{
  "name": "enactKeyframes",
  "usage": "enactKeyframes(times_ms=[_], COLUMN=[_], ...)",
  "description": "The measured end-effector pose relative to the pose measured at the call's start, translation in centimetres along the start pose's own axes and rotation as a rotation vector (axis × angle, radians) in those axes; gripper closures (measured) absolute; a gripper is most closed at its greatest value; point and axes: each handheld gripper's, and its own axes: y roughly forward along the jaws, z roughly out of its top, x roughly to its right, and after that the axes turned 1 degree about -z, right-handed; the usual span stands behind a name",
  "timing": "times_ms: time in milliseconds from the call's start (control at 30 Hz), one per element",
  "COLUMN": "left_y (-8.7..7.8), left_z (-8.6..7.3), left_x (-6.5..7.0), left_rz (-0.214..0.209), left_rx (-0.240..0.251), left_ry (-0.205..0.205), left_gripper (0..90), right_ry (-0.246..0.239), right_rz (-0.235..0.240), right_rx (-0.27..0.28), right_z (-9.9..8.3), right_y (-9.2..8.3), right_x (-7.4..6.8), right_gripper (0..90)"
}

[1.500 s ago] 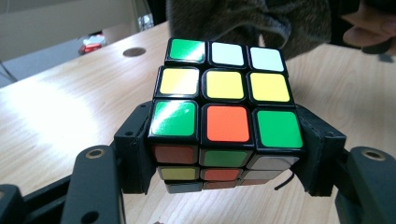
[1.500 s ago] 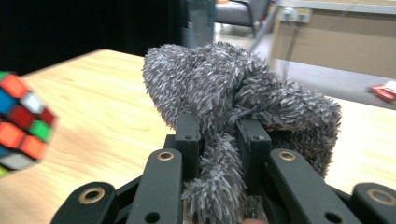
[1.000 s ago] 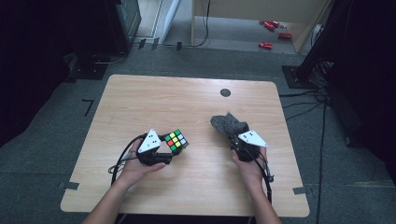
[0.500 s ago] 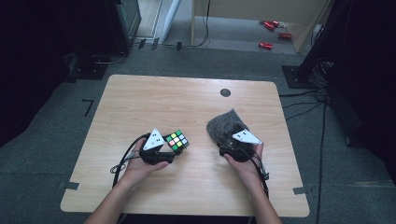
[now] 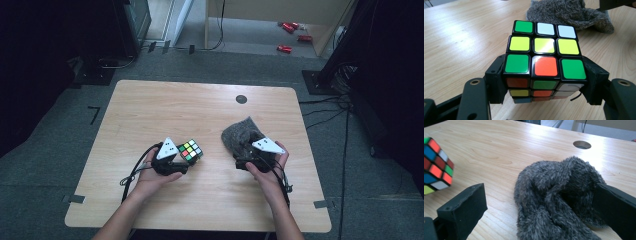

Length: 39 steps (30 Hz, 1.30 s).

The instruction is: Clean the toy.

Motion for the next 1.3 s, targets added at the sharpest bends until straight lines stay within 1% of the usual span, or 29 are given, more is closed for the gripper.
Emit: enactKeyframes(times_ms=[67,100,133,167,200,233,300,333,367,433,467,600,633,667,700,733,767,800,833,867,900,967,1033,1067,1100,1167,1200,1233,1300], left_y=[0.3,0.6,0.6,0.9,0.9,1.2,1.4,1.4,1.7,1.9,2.0,2.3,2.4,2.4,2.4,2.4,2.4,2.4,2.6,2.6,2.7,2.8,2.9,3.0,3.1,3.0,2.9,2.9,2.8], left_z=[0.0,0.0,0.0,0.0,0.0,-0.1,-0.1,-0.1,-0.1,-0.1,-0.2,-0.2,-0.2,-0.2,-0.3,-0.3,-0.4,-0.4,-0.6,-0.6,-0.7,-0.8,-0.9,-0.9,-0.9,-0.8,-0.8,-0.8,-0.8], left_x=[0.2,0.4,0.4,0.7,0.7,0.9,1.1,1.1,1.4,1.5,1.6,1.6,1.6,1.6,1.5,1.5,1.7,1.7,2.0,2.0,2.2,2.4,2.7,2.9,3.2,3.2,3.2,3.2,3.1], left_rz=[0.003,0.02,0.02,0.035,0.035,0.044,0.051,0.051,0.062,0.062,0.061,0.055,0.045,0.045,0.031,0.031,0.046,0.046,0.078,0.078,0.097,0.099,0.112,0.118,0.146,0.139,0.138,0.138,0.136], left_rx=[-0.011,-0.026,-0.026,-0.044,-0.044,-0.062,-0.079,-0.079,-0.095,-0.103,-0.111,-0.116,-0.115,-0.115,-0.12,-0.12,-0.125,-0.125,-0.146,-0.146,-0.164,-0.18,-0.198,-0.207,-0.219,-0.215,-0.211,-0.211,-0.209], left_ry=[0.005,0.015,0.015,0.028,0.028,0.033,0.045,0.045,0.063,0.066,0.065,0.055,0.045,0.045,0.033,0.033,0.043,0.043,0.06,0.06,0.061,0.059,0.081,0.089,0.112,0.102,0.101,0.101,0.1], left_gripper=[35.2,35.2,35.2,35.2,35.2,35.2,35.2,35.2,35.2,35.1,35.2,35.1,35.0,35.0,34.8,34.4,33.3,31.4,26.6,20.5,16.5,16.1,16.8,19.2,28.0,29.4,33.0,34.2,34.5], right_ry=[-0.001,-0.001,-0.003,-0.003,-0.004,-0.005,-0.003,-0.003,0.0,-0.002,-0.004,-0.005,-0.006,-0.006,-0.006,-0.006,-0.004,-0.004,-0.003,-0.003,-0.007,-0.009,-0.017,-0.018,-0.019,-0.019,-0.019,-0.019,-0.016], right_rz=[0.002,0.001,-0.002,-0.002,-0.001,-0.001,0.0,0.0,0.0,0.002,0.004,0.006,0.007,0.007,0.007,0.007,0.008,0.008,0.01,0.01,0.01,0.01,0.012,0.014,0.016,0.017,0.018,0.018,0.019], right_rx=[0.004,0.003,0.003,0.003,0.003,0.004,0.003,0.003,0.002,0.001,0.0,-0.003,-0.004,-0.004,-0.004,-0.004,-0.002,-0.002,-0.001,-0.001,-0.002,-0.002,-0.006,-0.006,-0.007,-0.008,-0.008,-0.008,-0.006], right_z=[0.2,0.2,0.2,0.3,0.3,0.3,0.3,0.3,0.3,0.3,0.3,0.2,0.2,0.2,0.2,0.2,0.2,0.2,0.2,0.2,0.2,0.2,0.1,0.1,0.1,0.0,0.0,0.0,0.0], right_y=[-0.2,-0.2,-0.3,-0.4,-0.4,-0.5,-0.6,-0.6,-0.6,-0.5,-0.5,-0.4,-0.4,-0.4,-0.4,-0.4,-0.4,-0.4,-0.5,-0.5,-0.5,-0.4,-0.4,-0.4,-0.3,-0.3,-0.3,-0.3,-0.3], right_x=[-0.2,-0.3,-0.3,-0.3,-0.3,-0.3,-0.3,-0.3,-0.3,-0.3,-0.3,-0.4,-0.4,-0.4,-0.3,-0.3,-0.3,-0.3,-0.3,-0.3,-0.3,-0.3,-0.4,-0.4,-0.5,-0.5,-0.5,-0.5,-0.5], right_gripper=[0.0,0.0,0.0,0.0,0.0,0.0,0.0,0.0,0.0,0.0,0.0,0.0,0.0,0.0,0.0,0.0,0.0,0.0,0.0,0.0,0.0,0.0,0.0,0.0,0.0,0.0,0.0,0.0,0.0])
